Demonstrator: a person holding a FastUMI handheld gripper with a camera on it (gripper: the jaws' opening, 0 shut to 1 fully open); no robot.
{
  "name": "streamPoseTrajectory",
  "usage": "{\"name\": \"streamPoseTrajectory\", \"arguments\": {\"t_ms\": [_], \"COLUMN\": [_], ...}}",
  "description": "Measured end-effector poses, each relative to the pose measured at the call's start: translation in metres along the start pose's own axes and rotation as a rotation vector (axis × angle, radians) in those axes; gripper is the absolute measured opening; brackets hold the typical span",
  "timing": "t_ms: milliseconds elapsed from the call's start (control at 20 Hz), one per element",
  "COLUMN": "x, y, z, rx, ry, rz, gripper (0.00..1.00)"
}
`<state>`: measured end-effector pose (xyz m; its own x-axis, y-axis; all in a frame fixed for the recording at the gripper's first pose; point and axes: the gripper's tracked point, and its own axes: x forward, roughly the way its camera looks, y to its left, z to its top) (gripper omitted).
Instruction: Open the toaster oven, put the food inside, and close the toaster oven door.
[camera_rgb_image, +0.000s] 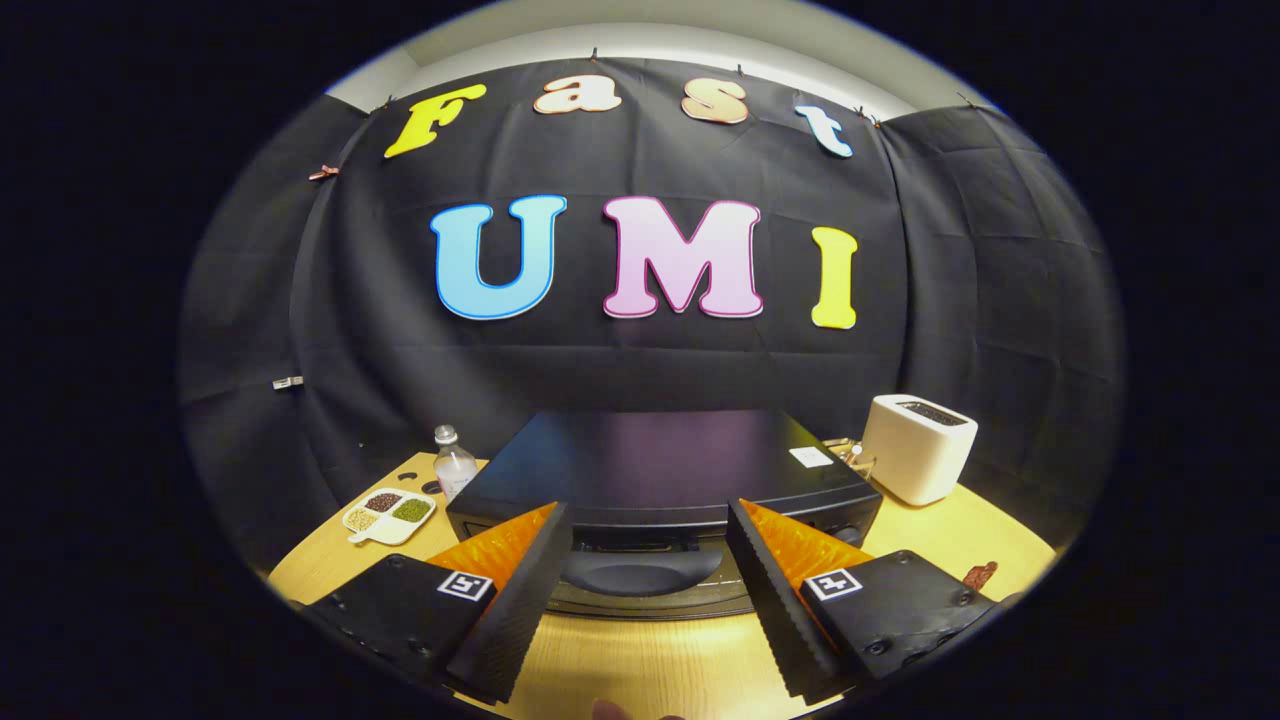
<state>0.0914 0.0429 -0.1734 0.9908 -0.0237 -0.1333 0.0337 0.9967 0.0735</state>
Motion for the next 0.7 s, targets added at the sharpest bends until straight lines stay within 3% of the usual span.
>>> {"name": "streamPoseTrajectory", "arguments": {"t_ms": [350,700], "x": [0.031,0.025], "y": [0.016,0.013], "z": [-0.023,-0.031], "rx": [0.018,0.001], "ry": [0.047,0.074], "rz": [0.023,0.028], "gripper": [0.97,0.98]}}
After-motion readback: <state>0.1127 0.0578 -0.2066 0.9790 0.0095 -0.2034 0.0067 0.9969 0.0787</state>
